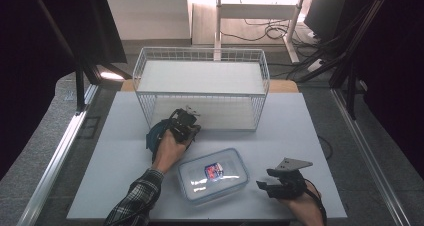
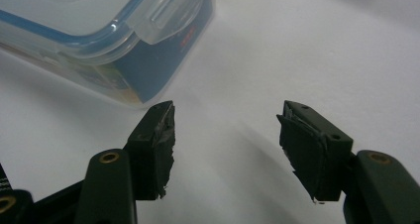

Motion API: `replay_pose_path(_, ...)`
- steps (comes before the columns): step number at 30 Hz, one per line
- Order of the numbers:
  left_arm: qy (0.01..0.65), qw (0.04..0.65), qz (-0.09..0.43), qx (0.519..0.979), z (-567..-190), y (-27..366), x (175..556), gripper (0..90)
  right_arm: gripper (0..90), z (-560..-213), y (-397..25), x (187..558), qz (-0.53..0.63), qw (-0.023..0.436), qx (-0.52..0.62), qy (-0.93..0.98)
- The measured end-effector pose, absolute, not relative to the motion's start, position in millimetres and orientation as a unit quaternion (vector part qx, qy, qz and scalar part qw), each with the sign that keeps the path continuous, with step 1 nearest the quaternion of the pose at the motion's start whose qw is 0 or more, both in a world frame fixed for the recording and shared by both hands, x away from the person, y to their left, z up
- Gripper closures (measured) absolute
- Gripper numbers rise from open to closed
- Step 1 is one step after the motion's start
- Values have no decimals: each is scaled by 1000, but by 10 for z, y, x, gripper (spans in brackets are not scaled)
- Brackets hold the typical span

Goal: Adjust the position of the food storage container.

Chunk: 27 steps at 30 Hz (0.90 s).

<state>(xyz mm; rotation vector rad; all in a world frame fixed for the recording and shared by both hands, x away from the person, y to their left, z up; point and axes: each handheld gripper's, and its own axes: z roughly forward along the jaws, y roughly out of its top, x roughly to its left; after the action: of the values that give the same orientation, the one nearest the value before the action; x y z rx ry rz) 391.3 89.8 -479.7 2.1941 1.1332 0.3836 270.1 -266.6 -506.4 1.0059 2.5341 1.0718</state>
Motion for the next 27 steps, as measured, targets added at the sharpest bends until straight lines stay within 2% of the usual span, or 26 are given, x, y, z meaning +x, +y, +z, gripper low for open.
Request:
replay_pose_path(4,435,351,131,819,-4791,1095,3829,900,386,-5067,-2681,2699,362,105,344,860)
replay_pose_path(10,436,342,147,819,-4786,1185,3768,900,383,-5081,-2672,2689,356,105,346,862)
replay_pose_path(13,452,345,127,812,-4774,1228,3784,900,382,-5085,-2672,2690,356,102,347,862)
replay_pose_path(16,449,319,91,829,-4828,1100,3824,900,381,-5102,-2666,2711,355,98,349,862)
replay_pose_path(17,438,279,130,845,-4829,995,3819,900,380,-5114,-2646,2721,352,97,345,865)
replay_pose_path(20,438,274,137,845,-4824,1001,3827,900,378,-5105,-2631,2710,350,99,343,866)
replay_pose_path(22,444,252,172,843,-4832,1021,3794,900,377,-5096,-2644,2701,353,101,341,865)
replay_pose_path(27,461,279,146,830,-4836,1248,3767,900,377,-5092,-2686,2707,357,99,348,861)
